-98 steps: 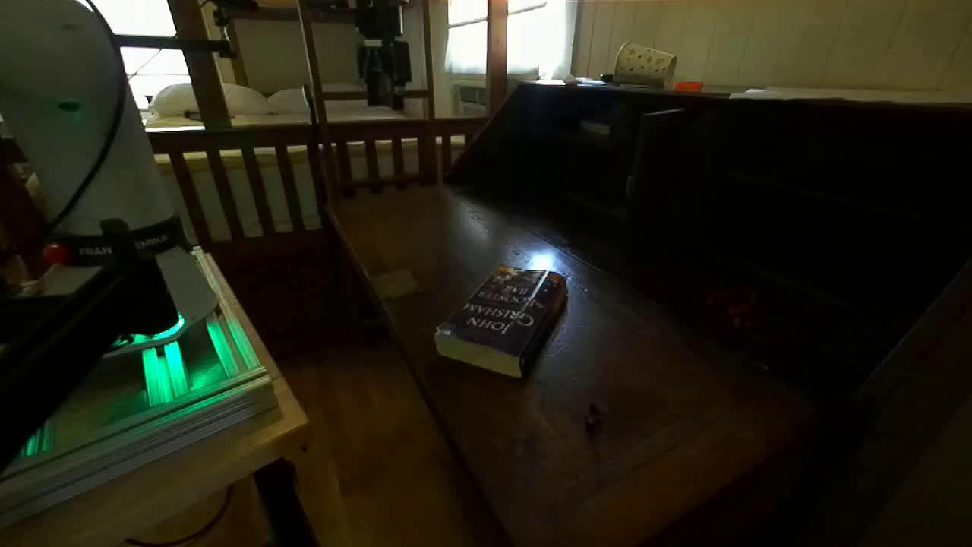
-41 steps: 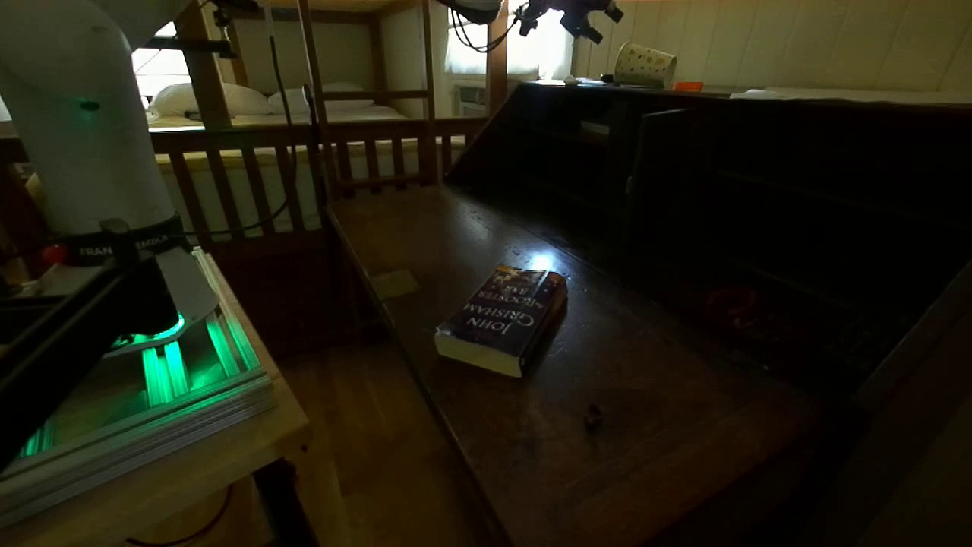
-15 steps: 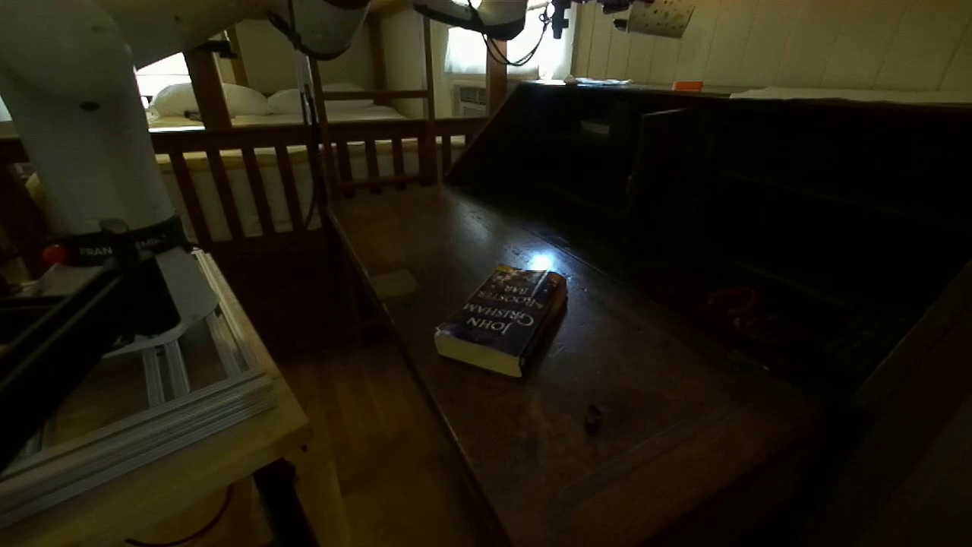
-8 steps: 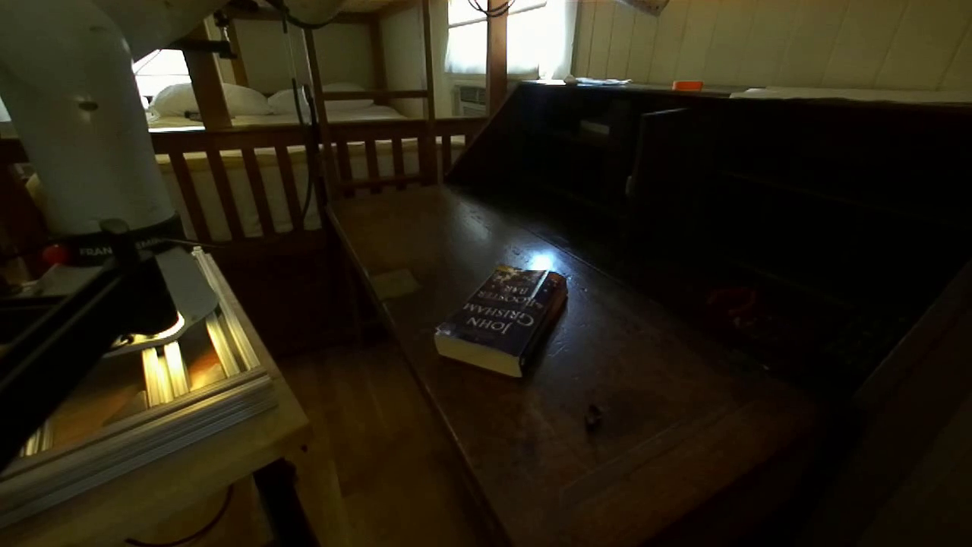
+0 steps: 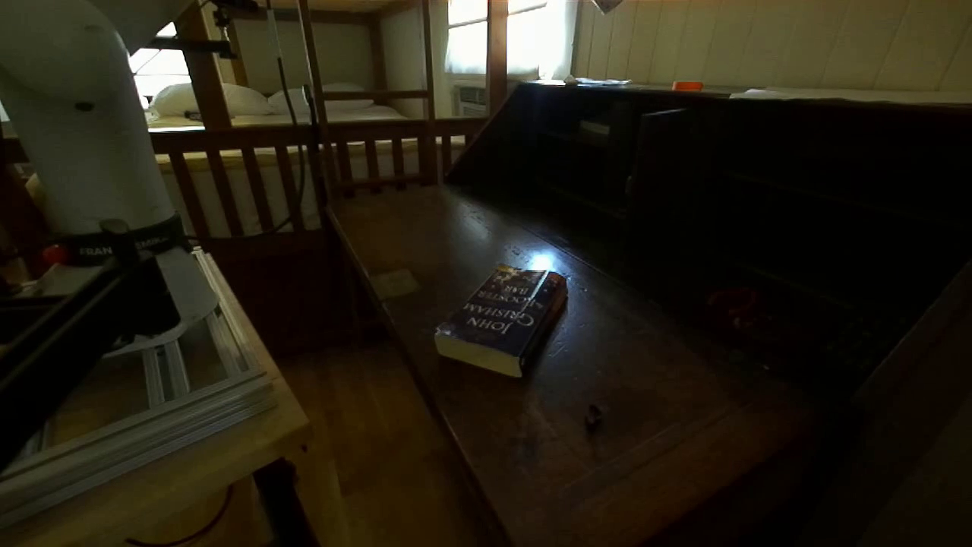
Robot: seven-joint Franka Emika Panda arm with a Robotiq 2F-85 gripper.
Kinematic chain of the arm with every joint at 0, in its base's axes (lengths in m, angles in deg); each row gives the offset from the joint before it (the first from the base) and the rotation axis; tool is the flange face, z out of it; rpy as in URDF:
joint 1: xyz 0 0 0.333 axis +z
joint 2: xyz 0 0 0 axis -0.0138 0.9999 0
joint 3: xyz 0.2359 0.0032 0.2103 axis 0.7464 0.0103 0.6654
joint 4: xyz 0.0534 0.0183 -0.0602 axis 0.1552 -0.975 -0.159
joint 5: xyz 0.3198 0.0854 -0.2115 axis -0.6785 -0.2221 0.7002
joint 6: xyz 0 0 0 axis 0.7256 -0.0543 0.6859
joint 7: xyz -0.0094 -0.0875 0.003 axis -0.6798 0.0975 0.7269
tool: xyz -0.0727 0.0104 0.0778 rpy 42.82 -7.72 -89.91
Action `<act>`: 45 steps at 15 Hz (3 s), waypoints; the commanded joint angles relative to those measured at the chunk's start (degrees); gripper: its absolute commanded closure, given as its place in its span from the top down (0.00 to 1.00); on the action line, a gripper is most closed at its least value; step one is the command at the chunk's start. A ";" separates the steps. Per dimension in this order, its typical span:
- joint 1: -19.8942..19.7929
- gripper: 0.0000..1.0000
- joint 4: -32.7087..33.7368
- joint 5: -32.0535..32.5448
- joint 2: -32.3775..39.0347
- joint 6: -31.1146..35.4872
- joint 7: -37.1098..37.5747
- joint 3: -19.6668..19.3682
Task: Put the paper cup in an upright position
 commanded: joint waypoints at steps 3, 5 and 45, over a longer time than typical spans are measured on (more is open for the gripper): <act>-4.54 0.01 -0.75 -11.33 -1.25 -3.87 2.55 5.49; -6.27 0.01 -1.61 -14.37 -1.34 -6.35 3.95 6.74; -22.39 0.01 -1.38 -28.51 0.43 -22.05 -0.65 10.75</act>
